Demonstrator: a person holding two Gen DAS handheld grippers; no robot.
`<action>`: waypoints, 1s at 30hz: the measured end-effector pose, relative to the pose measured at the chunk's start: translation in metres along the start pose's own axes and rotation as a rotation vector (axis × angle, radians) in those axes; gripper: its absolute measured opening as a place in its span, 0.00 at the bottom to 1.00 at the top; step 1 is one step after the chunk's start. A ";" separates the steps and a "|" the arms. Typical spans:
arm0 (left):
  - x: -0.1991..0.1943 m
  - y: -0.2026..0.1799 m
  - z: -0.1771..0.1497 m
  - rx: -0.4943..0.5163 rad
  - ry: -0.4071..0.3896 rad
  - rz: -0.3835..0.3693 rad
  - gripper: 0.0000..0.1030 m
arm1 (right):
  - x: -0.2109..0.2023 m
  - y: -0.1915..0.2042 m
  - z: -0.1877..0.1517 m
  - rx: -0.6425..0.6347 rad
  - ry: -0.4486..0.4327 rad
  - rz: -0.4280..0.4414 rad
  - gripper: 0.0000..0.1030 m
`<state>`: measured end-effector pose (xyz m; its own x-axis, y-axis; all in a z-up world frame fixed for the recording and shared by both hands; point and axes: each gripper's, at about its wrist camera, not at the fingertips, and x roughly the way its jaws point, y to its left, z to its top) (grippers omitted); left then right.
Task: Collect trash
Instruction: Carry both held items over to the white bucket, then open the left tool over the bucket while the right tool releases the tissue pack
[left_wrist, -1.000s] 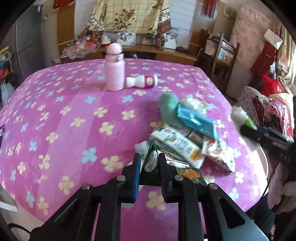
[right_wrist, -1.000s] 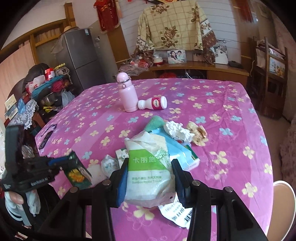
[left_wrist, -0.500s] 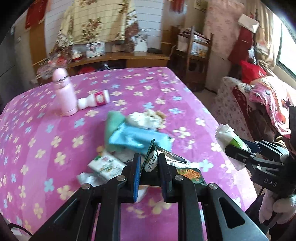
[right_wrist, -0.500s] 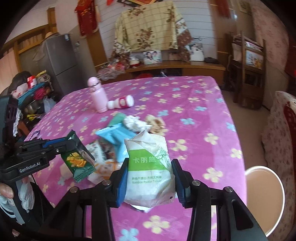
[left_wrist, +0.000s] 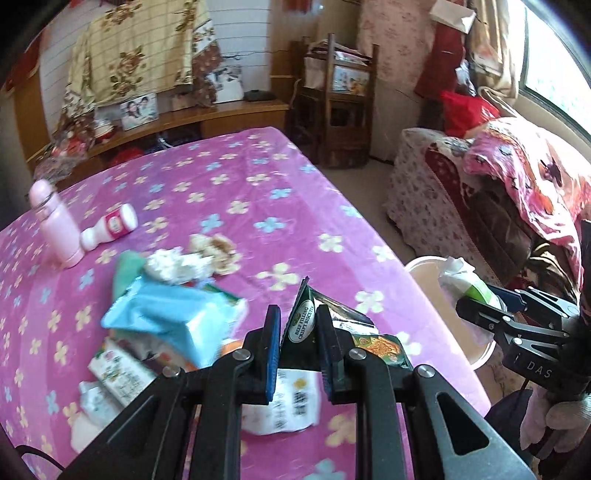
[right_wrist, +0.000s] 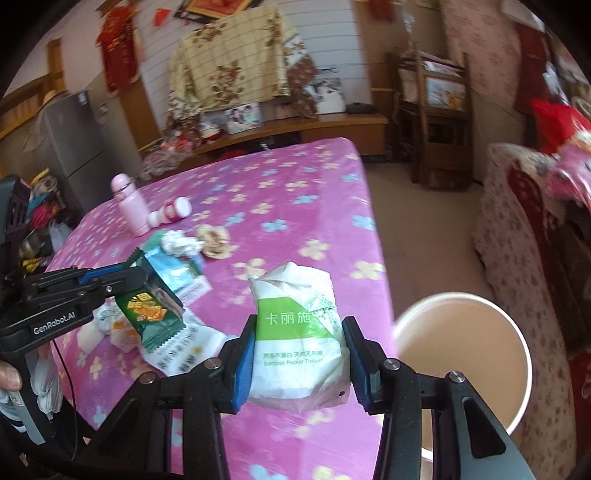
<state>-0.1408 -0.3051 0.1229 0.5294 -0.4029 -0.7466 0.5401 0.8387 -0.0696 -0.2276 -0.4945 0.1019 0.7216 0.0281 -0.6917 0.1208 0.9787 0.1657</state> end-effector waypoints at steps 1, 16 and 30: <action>0.003 -0.008 0.002 0.007 0.003 -0.008 0.20 | -0.002 -0.008 -0.003 0.011 0.001 -0.014 0.45; 0.054 -0.098 0.019 0.051 0.040 -0.089 0.20 | -0.002 -0.124 -0.040 0.239 0.071 -0.178 0.46; 0.109 -0.151 0.019 0.044 0.085 -0.116 0.61 | 0.018 -0.178 -0.066 0.394 0.109 -0.264 0.65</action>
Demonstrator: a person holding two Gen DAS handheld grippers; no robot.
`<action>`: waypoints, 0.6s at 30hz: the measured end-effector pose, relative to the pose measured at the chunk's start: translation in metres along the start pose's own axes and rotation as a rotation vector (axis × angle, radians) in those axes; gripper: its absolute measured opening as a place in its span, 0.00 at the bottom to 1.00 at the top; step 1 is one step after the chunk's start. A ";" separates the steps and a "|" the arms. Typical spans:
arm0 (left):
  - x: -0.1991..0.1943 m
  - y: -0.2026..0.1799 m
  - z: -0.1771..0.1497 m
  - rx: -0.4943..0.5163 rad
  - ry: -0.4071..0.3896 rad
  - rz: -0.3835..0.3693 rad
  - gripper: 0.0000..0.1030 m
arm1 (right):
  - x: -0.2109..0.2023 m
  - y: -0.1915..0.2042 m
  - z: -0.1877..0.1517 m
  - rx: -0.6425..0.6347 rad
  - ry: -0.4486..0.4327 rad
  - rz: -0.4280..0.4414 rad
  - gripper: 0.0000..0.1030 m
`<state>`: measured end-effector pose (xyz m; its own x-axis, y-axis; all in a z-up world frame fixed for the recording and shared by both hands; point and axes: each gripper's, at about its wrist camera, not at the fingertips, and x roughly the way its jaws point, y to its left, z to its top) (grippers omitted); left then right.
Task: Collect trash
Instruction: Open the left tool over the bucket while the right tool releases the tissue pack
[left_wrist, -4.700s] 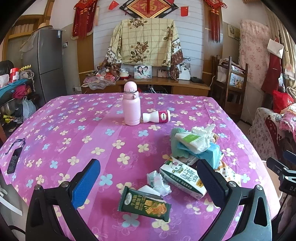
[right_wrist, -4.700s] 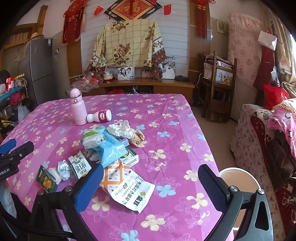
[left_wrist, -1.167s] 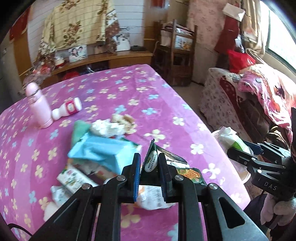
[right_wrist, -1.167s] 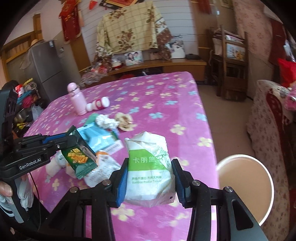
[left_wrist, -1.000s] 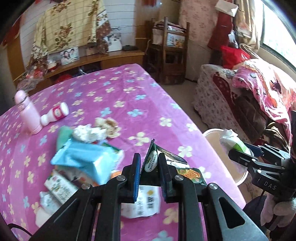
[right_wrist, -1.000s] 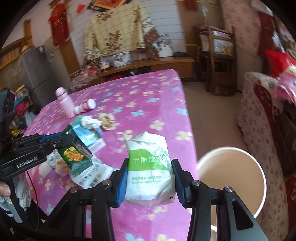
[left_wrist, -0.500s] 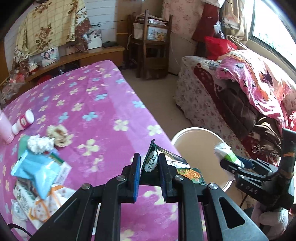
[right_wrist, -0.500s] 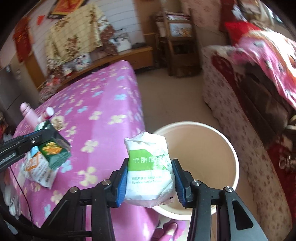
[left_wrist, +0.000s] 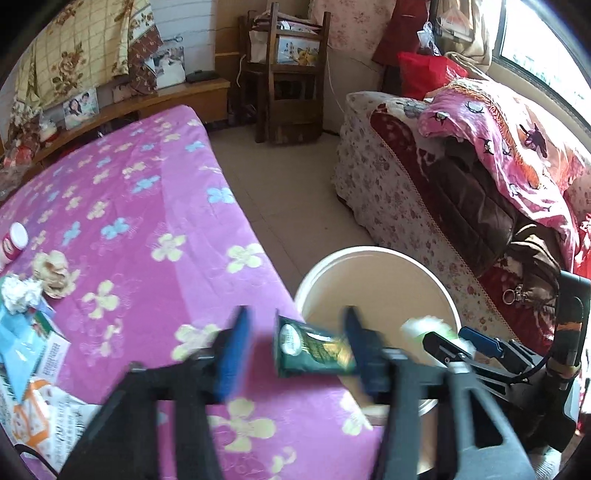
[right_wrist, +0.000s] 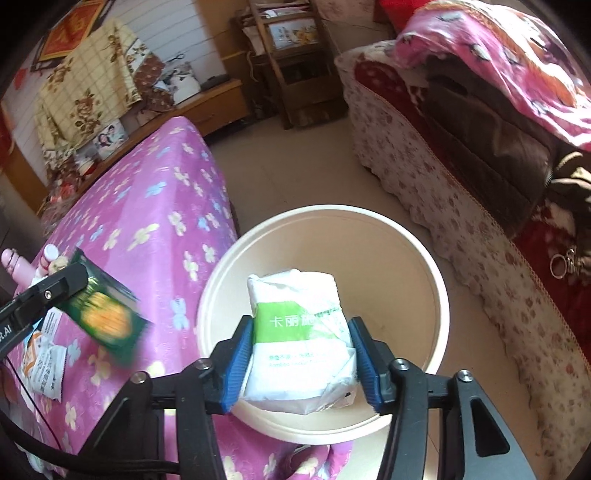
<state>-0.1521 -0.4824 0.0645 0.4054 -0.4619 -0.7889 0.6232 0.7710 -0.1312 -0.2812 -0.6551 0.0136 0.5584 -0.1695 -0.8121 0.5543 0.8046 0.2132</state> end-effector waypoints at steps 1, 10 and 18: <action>0.000 0.000 -0.001 -0.006 -0.004 -0.003 0.61 | 0.000 -0.005 -0.001 0.015 -0.003 0.009 0.67; -0.015 0.011 -0.007 -0.001 -0.011 0.022 0.61 | 0.003 -0.008 -0.001 0.067 0.006 0.052 0.68; -0.032 0.022 -0.014 0.001 -0.029 0.044 0.61 | -0.007 0.016 -0.002 0.010 -0.006 0.056 0.68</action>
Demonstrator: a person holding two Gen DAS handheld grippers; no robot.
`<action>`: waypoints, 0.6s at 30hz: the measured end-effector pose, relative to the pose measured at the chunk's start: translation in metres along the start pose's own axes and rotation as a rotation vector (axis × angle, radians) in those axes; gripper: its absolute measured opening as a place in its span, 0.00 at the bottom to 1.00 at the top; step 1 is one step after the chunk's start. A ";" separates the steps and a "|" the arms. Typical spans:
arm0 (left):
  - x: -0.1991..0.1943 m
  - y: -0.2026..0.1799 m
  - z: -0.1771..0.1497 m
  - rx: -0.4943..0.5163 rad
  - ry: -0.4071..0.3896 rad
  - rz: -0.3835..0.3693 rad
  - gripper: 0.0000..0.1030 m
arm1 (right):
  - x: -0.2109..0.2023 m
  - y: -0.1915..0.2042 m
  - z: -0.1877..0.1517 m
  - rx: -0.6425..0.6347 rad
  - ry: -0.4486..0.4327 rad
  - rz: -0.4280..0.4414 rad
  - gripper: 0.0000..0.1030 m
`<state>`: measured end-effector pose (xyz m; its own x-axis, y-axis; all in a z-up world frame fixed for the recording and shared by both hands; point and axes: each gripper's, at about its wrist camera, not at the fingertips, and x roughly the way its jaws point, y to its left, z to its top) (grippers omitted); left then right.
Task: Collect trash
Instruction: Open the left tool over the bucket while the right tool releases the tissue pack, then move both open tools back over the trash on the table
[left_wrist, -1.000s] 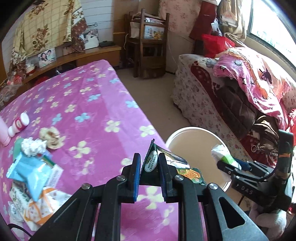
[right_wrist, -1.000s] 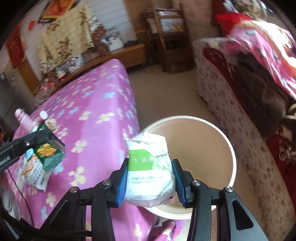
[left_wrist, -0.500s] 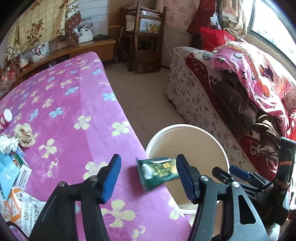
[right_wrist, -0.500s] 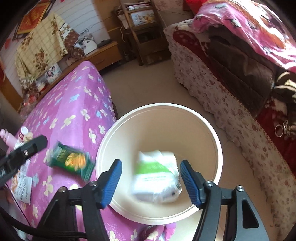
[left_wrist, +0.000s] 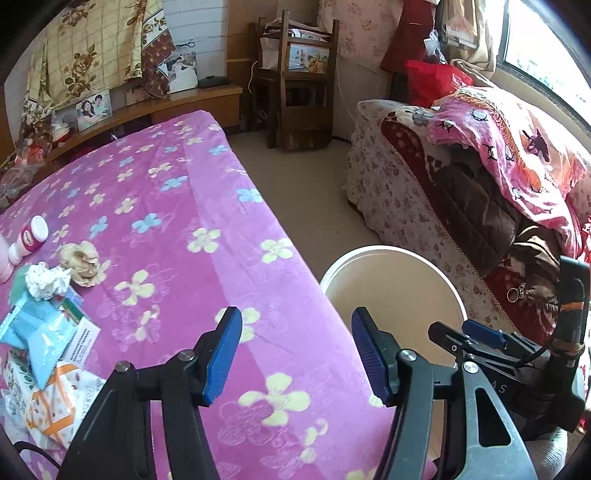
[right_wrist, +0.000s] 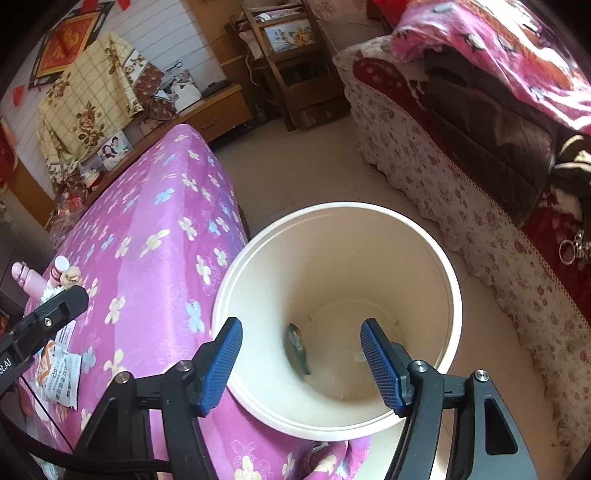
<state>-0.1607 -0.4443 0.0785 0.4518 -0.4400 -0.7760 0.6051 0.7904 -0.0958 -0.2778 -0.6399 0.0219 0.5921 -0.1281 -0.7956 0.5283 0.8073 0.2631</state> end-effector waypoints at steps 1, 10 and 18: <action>-0.003 0.002 -0.001 -0.001 -0.002 0.004 0.61 | -0.001 0.004 0.000 -0.009 -0.002 0.000 0.68; -0.036 0.033 -0.014 -0.019 -0.045 0.057 0.61 | -0.021 0.050 -0.007 -0.099 -0.031 0.016 0.68; -0.066 0.077 -0.029 -0.077 -0.072 0.110 0.61 | -0.033 0.100 -0.013 -0.175 -0.043 0.067 0.68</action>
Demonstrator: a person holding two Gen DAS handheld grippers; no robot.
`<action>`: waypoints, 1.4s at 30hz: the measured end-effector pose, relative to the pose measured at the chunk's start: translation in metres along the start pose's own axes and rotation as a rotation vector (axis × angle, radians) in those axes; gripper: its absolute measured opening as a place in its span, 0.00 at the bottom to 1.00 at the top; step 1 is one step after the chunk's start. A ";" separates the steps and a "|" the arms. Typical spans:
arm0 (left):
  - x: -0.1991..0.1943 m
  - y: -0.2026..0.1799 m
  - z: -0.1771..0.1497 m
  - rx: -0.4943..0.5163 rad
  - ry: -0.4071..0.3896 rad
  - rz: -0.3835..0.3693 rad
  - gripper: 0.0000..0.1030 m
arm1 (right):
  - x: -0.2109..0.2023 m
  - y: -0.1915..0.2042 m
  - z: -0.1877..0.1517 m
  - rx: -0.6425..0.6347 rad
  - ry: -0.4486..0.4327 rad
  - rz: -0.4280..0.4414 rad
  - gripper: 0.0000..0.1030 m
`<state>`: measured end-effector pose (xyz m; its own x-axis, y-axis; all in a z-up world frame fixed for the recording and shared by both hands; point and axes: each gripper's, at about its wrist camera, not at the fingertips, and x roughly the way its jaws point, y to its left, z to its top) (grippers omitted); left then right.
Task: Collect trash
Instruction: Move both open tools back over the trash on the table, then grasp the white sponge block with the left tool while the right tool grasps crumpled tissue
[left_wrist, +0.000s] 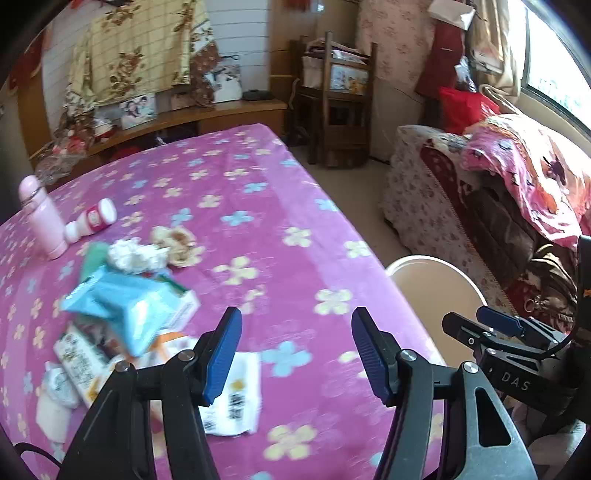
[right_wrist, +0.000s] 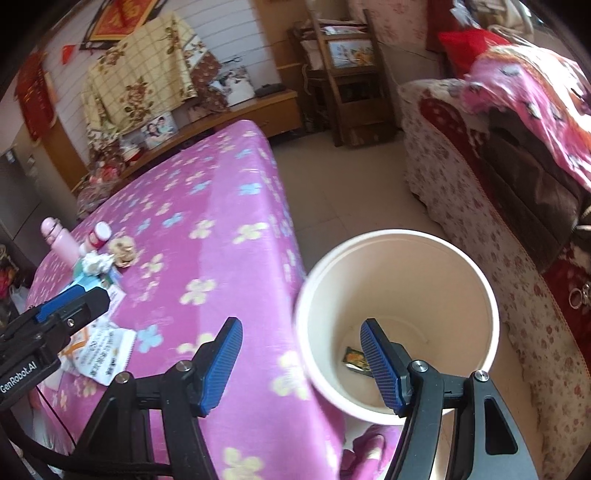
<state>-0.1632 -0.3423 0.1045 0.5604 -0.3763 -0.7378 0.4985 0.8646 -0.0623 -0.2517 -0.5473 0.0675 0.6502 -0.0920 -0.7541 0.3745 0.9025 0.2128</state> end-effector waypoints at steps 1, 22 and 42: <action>-0.003 0.006 -0.002 -0.007 -0.002 0.007 0.61 | 0.000 0.007 0.000 -0.012 0.001 0.009 0.68; -0.054 0.162 -0.047 -0.178 0.005 0.197 0.62 | 0.014 0.166 0.002 -0.273 0.018 0.182 0.68; -0.042 0.257 -0.109 -0.249 0.157 0.204 0.70 | 0.095 0.271 0.050 -0.404 0.070 0.315 0.68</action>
<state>-0.1306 -0.0679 0.0467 0.5133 -0.1485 -0.8453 0.1993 0.9786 -0.0509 -0.0552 -0.3327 0.0846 0.6392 0.2268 -0.7348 -0.1268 0.9735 0.1902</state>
